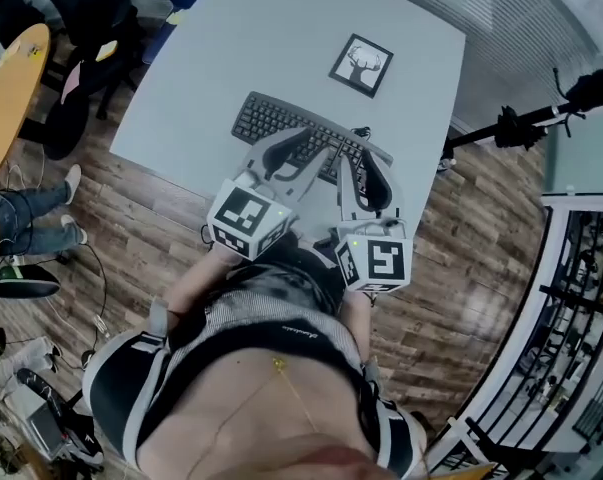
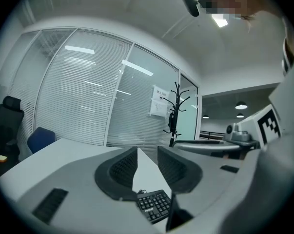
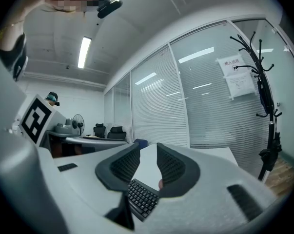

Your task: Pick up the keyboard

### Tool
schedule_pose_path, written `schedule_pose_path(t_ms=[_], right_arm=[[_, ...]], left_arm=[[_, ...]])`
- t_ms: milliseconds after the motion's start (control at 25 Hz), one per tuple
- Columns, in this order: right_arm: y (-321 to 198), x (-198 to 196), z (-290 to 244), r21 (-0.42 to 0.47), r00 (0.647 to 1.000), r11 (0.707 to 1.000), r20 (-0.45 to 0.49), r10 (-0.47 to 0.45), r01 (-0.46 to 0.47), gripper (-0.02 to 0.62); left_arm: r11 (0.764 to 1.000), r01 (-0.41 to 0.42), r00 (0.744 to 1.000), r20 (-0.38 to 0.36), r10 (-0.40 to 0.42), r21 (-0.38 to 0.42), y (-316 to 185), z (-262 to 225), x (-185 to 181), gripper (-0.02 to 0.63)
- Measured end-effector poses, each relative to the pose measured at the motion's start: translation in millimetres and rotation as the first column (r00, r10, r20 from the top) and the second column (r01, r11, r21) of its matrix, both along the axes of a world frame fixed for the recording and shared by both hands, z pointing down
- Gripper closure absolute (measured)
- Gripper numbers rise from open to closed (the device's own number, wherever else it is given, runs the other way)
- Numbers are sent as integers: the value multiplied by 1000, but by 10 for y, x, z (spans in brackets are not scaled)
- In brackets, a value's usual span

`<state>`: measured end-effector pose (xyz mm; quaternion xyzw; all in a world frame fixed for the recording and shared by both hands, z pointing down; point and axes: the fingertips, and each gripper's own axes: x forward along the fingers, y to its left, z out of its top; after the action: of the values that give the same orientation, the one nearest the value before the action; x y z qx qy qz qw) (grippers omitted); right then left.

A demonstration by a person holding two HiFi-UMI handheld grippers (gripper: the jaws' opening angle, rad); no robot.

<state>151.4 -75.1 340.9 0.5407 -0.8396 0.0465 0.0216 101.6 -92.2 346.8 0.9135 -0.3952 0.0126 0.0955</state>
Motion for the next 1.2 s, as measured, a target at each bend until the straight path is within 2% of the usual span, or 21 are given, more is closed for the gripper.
schedule_pose_path(t_ms=[160,680,1200], right_arm=[[-91,-33,16,-6,1000,1000,5,8,-8,491],[-476,-251,-27,-7,999,999,-18,42,-42,488],[-470,-437,179,-35,993,992,-13,120,-120,488]], left_arm=[[1000,4,1000,11,-4,12,-107,4,-69,500],[998,-57,998,-5,57,-4,-511,-8,-220,500],[990,-139,990,-20,138,-34,-543,183,-420,500]])
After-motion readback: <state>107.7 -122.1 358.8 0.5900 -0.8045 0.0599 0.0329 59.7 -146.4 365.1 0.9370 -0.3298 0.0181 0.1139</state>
